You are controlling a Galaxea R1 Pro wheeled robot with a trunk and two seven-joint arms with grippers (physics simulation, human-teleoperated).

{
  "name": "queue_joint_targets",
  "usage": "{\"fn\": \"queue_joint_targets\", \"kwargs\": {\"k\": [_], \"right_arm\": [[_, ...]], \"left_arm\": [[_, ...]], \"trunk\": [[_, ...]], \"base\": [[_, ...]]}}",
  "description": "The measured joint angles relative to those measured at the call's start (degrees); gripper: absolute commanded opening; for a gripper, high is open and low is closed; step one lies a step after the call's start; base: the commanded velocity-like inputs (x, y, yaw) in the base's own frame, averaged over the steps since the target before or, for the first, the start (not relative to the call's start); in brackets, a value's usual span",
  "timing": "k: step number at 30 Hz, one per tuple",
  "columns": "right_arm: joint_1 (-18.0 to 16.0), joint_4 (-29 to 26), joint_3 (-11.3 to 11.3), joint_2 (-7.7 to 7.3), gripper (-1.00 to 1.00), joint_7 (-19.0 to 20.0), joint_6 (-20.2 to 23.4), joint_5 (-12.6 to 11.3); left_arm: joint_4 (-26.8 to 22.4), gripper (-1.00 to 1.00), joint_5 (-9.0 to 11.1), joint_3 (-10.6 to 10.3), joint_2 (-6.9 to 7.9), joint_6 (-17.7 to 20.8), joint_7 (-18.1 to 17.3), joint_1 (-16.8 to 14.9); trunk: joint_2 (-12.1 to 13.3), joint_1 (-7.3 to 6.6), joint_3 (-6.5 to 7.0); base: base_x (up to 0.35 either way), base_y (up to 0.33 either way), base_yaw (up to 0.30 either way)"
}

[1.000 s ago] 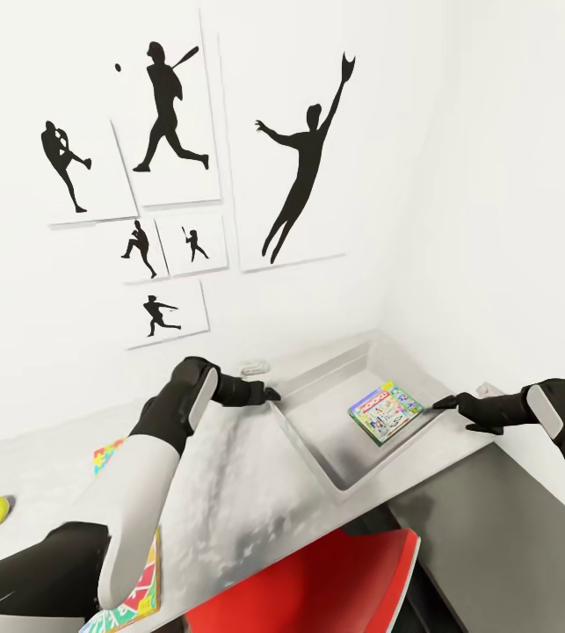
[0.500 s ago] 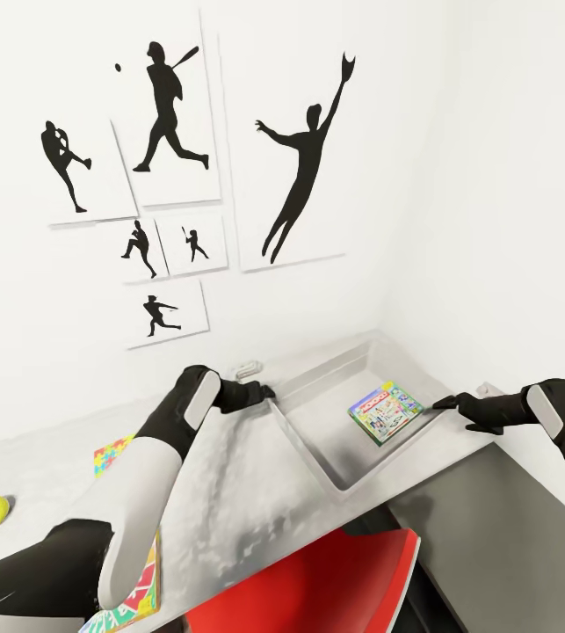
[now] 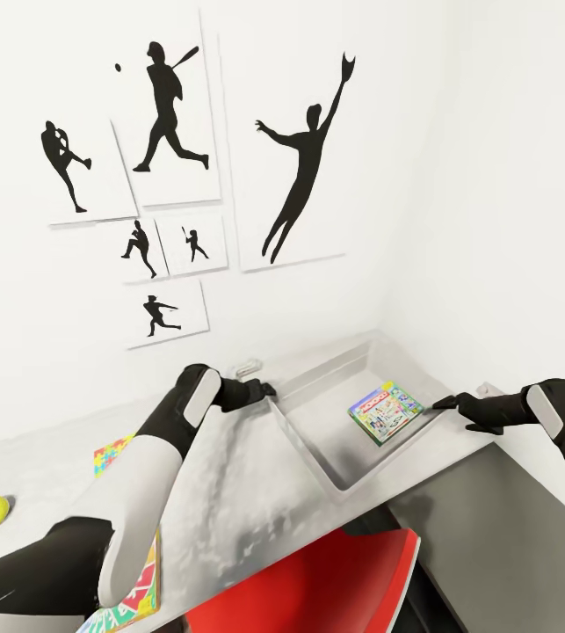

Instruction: Put all the toys in the child's room - the three board games (two on the bed and one on the table), the two jigsaw puzzles on the table, and the tennis ball on the table - inside the toy box on the table in the child's room.

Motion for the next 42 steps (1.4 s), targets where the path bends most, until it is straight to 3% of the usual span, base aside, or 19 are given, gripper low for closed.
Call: {"fn": "queue_joint_targets", "kwargs": {"k": [4,10,15,35,42], "right_arm": [[0.0,0.0,0.0,0.00,1.00,0.0,0.0,0.0],[0.0,0.0,0.0,0.04,1.00,0.0,0.0,0.0],[0.0,0.0,0.0,0.41,1.00,0.0,0.0,0.0],[0.0,0.0,-0.1,0.98,1.00,0.0,-0.1,0.0],[0.0,0.0,-0.1,0.97,1.00,0.0,-0.1,0.0]], "left_arm": [[0.1,1.00,0.1,-1.3,0.00,-0.1,0.1,-0.1],[0.2,1.00,0.3,-6.2,0.00,-0.6,0.2,-0.1],[1.1,1.00,0.2,-8.5,0.00,-1.4,0.2,-0.1],[2.2,1.00,0.2,-10.0,0.00,-1.9,-0.1,-0.2],[1.8,1.00,0.7,-11.9,0.00,-1.8,-0.3,-0.2]], "trunk": [[0.0,0.00,0.00],[0.0,0.00,0.00],[0.0,0.00,0.00],[0.0,0.00,0.00],[0.0,0.00,0.00]], "base": [[0.000,0.000,0.000],[0.000,0.000,0.000],[0.000,0.000,0.000],[0.000,0.000,0.000],[0.000,0.000,0.000]]}}
